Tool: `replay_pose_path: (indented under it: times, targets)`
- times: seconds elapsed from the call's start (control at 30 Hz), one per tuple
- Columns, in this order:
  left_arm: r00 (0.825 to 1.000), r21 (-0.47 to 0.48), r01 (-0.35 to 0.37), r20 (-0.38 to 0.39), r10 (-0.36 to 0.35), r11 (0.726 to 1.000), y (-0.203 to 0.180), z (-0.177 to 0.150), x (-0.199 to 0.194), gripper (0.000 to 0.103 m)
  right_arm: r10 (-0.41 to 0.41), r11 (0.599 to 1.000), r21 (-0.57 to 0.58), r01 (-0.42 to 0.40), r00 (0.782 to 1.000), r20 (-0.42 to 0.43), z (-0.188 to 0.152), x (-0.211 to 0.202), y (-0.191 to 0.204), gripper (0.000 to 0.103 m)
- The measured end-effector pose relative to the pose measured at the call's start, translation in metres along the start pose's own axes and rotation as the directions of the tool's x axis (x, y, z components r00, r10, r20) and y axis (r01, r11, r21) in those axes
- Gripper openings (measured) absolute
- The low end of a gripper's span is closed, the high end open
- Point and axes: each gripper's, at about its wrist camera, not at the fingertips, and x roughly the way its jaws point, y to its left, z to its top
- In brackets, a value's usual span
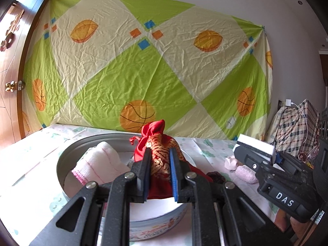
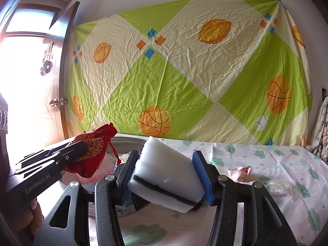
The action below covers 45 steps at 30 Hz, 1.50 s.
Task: Organize soft objects
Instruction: 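Carry the red pouch with the left tool over the tin while the right tool carries the sponge, then release the red pouch into the tin while the right tool releases the sponge there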
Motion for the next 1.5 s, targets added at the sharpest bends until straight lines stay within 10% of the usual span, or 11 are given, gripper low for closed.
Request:
replay_pose_path:
  times: [0.77, 1.23, 1.4, 1.5]
  targets:
    - [0.980, -0.048, -0.091, -0.182, 0.081, 0.995, 0.075, 0.031, 0.050, 0.015, 0.229, 0.973, 0.033, -0.227, 0.955, -0.186, 0.041, 0.089, 0.056, 0.057]
    - [0.962, -0.025, -0.101, -0.258, 0.091, 0.995, 0.085, 0.038, 0.072, 0.015, 0.229, 0.971, 0.001, -0.240, 0.926, -0.301, 0.021, 0.120, 0.081, 0.057]
    - [0.961, -0.011, -0.120, -0.254, 0.113, 0.993, 0.082, 0.037, 0.071, 0.031, 0.214, 0.975, 0.000, -0.224, 0.930, -0.300, 0.021, 0.119, 0.077, 0.077]
    - [0.966, -0.014, -0.133, -0.227, 0.127, 0.991, 0.081, 0.039, 0.065, 0.068, 0.200, 0.979, 0.011, -0.206, 0.938, -0.283, 0.023, 0.113, 0.070, 0.078]
